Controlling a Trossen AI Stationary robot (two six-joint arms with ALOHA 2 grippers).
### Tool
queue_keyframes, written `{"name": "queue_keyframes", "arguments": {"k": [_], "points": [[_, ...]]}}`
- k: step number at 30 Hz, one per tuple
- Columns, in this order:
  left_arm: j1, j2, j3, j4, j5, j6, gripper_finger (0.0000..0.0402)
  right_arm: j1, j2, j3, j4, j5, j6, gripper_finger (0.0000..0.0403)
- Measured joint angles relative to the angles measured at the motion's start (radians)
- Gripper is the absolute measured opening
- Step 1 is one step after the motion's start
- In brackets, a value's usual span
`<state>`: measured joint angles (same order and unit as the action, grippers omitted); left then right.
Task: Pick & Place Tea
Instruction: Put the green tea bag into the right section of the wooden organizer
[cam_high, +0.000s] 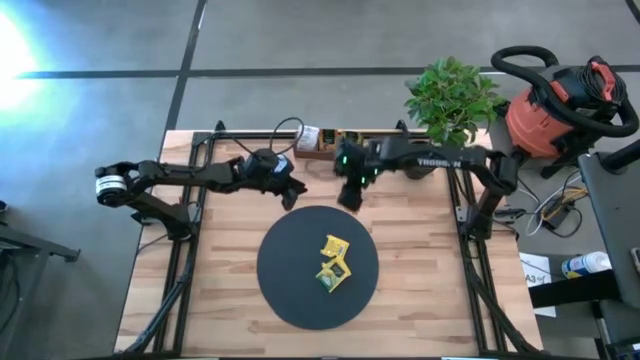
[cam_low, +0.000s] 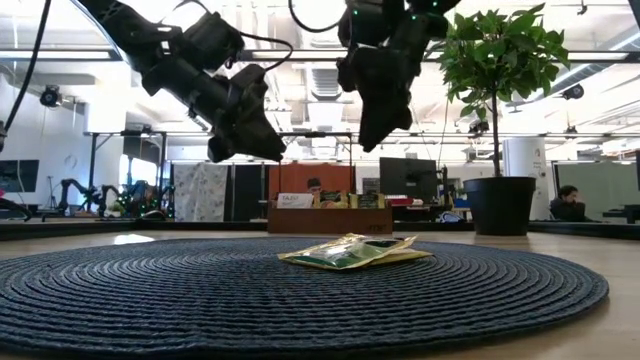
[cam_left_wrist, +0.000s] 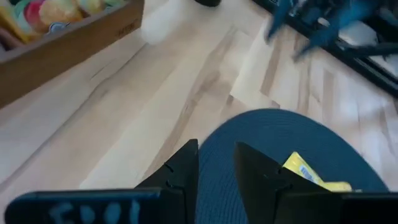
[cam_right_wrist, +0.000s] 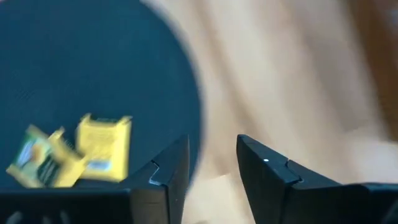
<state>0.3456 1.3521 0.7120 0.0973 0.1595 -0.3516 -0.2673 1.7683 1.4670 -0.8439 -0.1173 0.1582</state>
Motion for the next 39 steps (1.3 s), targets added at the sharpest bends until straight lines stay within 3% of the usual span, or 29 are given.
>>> {"name": "queue_keyframes", "arguments": {"k": [9, 13, 21, 30, 35, 39], "points": [[-0.095, 0.0, 0.0, 0.0, -0.041, 0.035, 0.0098, 0.188, -0.007, -0.154, 0.045, 0.004, 0.203, 0.0119], [-0.178, 0.0, 0.0, 0.001, -0.141, -0.039, 0.0098, 0.245, -0.023, -0.214, 0.111, -0.014, 0.279, 0.0114], [-0.381, 0.0, 0.0, -0.001, -0.242, -0.226, 0.0098, 0.38, -0.026, -0.285, 0.223, -0.07, 0.424, 0.0113], [-0.559, 0.104, -0.001, 0.009, -0.246, -0.452, 0.0098, 0.439, -0.026, -0.398, 0.522, -0.094, 0.591, 0.0116], [-0.595, 0.209, 0.019, 0.121, -0.244, -0.497, 0.0098, 0.437, -0.026, -0.444, 0.619, -0.096, 0.703, 0.0116], [-0.598, 0.284, 0.08, 0.148, -0.129, -0.479, 0.0098, 0.444, -0.022, -0.464, 0.648, -0.095, 0.75, 0.0116]]}}
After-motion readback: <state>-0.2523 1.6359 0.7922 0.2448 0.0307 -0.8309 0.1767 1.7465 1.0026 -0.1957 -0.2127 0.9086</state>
